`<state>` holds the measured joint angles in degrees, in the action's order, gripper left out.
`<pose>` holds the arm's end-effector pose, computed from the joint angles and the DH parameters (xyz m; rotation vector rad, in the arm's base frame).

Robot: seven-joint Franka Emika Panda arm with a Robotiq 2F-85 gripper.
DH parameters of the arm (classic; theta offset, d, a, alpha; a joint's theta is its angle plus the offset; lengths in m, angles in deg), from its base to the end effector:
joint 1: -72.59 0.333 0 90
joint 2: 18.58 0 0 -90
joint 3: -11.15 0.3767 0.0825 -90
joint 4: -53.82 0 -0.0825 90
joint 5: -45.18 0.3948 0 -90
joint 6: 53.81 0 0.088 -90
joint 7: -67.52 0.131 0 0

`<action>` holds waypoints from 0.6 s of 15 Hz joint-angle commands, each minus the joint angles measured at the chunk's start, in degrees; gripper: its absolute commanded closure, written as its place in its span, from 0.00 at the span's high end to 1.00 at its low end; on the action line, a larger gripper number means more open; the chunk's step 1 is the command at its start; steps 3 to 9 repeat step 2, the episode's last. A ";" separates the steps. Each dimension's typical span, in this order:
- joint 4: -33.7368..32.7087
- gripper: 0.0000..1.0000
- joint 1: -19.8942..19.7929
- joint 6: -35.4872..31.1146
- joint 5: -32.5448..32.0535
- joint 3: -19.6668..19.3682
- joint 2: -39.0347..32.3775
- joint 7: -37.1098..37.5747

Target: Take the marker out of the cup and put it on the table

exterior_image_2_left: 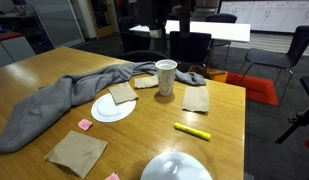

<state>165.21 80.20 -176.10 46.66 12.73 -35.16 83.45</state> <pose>0.6150 0.1003 0.3537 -3.1237 0.2085 0.1614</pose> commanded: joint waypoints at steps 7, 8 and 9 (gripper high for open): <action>0.14 1.00 -0.36 -0.04 -0.12 0.38 0.02 0.08; 0.14 1.00 -0.36 -0.04 -0.12 0.38 0.02 0.08; 0.14 1.00 -0.36 -0.04 -0.12 0.38 0.02 0.08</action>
